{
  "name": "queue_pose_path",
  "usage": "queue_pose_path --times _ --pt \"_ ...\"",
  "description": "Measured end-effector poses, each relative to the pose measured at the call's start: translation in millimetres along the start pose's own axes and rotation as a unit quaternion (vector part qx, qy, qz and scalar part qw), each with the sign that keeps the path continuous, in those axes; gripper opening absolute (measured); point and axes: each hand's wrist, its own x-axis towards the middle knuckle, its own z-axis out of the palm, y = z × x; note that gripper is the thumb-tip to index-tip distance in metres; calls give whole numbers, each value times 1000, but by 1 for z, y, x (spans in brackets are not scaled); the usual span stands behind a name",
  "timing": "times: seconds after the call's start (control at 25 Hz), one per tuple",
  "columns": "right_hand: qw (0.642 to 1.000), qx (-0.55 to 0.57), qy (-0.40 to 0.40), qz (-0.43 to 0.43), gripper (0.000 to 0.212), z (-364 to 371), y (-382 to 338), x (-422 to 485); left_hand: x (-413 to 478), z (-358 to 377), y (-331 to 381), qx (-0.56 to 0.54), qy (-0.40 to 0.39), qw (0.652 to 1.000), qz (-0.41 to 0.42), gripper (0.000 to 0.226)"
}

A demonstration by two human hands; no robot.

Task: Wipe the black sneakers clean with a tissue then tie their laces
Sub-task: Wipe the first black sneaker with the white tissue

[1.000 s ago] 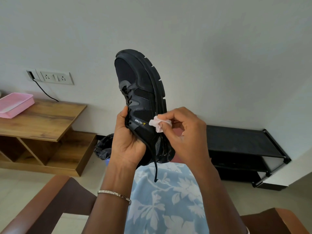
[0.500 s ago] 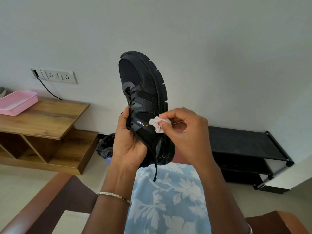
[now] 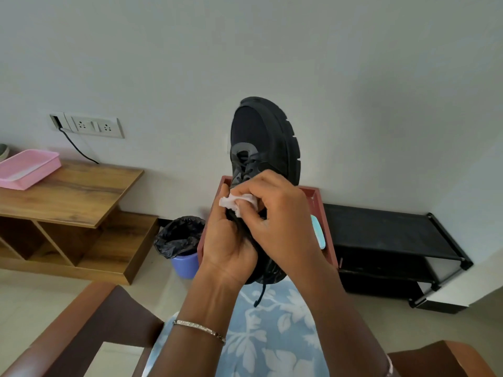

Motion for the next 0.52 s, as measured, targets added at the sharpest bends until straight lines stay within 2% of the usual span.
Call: queue_pose_path --times 0.08,0.2,0.32,0.4,0.52 --pt "1000 -18 -11 5 14 4 -2 -6 -3 2 -3 3 -14 1000 6 40" --pt "995 60 -79 30 14 -8 2 -30 -1 -2 5 70 12 997 7 61" --pt "991 77 -99 35 17 -20 9 -38 2 -3 6 88 5 996 4 65" --pt "997 55 -50 30 17 -19 16 -28 0 0 2 83 -3 997 -3 66" --pt "996 43 63 55 18 -15 22 -15 -4 6 -3 92 -26 995 -14 67"
